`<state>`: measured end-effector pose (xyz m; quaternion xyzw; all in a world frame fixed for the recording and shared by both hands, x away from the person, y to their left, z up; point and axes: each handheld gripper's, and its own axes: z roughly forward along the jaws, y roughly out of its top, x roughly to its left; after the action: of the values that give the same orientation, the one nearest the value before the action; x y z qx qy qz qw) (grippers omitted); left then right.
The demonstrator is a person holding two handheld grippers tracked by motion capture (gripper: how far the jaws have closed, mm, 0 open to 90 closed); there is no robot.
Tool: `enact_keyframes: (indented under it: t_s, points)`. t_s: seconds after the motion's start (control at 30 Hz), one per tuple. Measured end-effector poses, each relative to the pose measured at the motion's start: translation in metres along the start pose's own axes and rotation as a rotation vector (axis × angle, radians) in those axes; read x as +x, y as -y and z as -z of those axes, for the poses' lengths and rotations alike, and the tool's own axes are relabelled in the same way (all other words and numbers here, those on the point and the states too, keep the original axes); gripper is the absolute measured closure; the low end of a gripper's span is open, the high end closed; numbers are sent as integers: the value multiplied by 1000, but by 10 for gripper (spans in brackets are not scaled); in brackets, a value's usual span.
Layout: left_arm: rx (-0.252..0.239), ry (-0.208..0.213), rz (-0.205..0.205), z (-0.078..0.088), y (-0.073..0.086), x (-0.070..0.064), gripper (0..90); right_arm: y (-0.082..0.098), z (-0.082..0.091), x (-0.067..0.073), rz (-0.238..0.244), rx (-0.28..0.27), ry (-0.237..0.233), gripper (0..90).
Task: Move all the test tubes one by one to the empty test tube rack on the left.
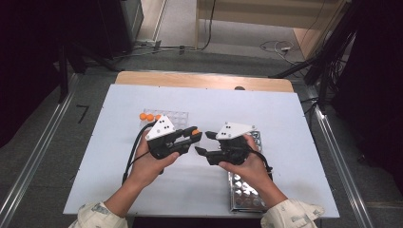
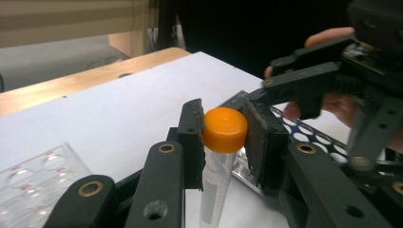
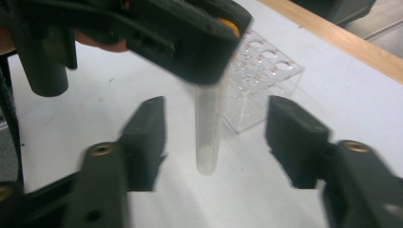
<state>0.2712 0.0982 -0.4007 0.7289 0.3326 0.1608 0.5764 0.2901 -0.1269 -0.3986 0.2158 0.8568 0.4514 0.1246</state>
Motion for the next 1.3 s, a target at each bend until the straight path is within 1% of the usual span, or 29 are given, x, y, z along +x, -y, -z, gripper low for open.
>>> enact_keyframes:
  t_s: [0.07, 0.1, 0.13, 0.27, 0.4, 0.43, 0.5, 0.67, 0.83, 0.97, 1.03, 1.1, 1.3]
  points:
    - [-2, -9, 4, 2, -2, 3, 712, 2, 5, -2, -6, -13, 21, 267]
    - [-1, -12, 7, 3, -2, 5, 712, 3, 8, -3, -19, -17, 44, 245]
    - [0, -17, 7, 4, -3, 6, 712, 5, 10, -4, -26, -23, 61, 240]
    - [-4, -37, 19, 7, -4, 13, 712, 13, 20, -9, -53, -27, 86, 204]
    - [-14, -56, 28, 10, -7, 19, 712, 21, 27, -12, -73, -28, 94, 172]
    - [-10, -59, 23, 11, -7, 20, 712, 22, 29, -12, -77, -32, 95, 167]
    - [-11, -66, 28, 12, -8, 22, 711, 25, 33, -14, -87, -41, 106, 155]
    - [-14, -83, 29, 14, -9, 28, 711, 31, 39, -18, -106, -45, 118, 148]
    - [-31, -105, 25, 18, -14, 33, 711, 35, 43, -20, -121, -48, 120, 148]
    - [-24, -130, 26, 18, -15, 40, 711, 39, 46, -21, -130, -47, 124, 148]
    - [-28, -143, 37, 17, -15, 45, 711, 41, 48, -21, -135, -45, 129, 148]
    - [-27, -157, 39, 17, -16, 50, 712, 43, 50, -22, -137, -46, 134, 148]
    - [-26, -200, 37, 17, -19, 61, 711, 47, 56, -25, -154, -51, 142, 149]
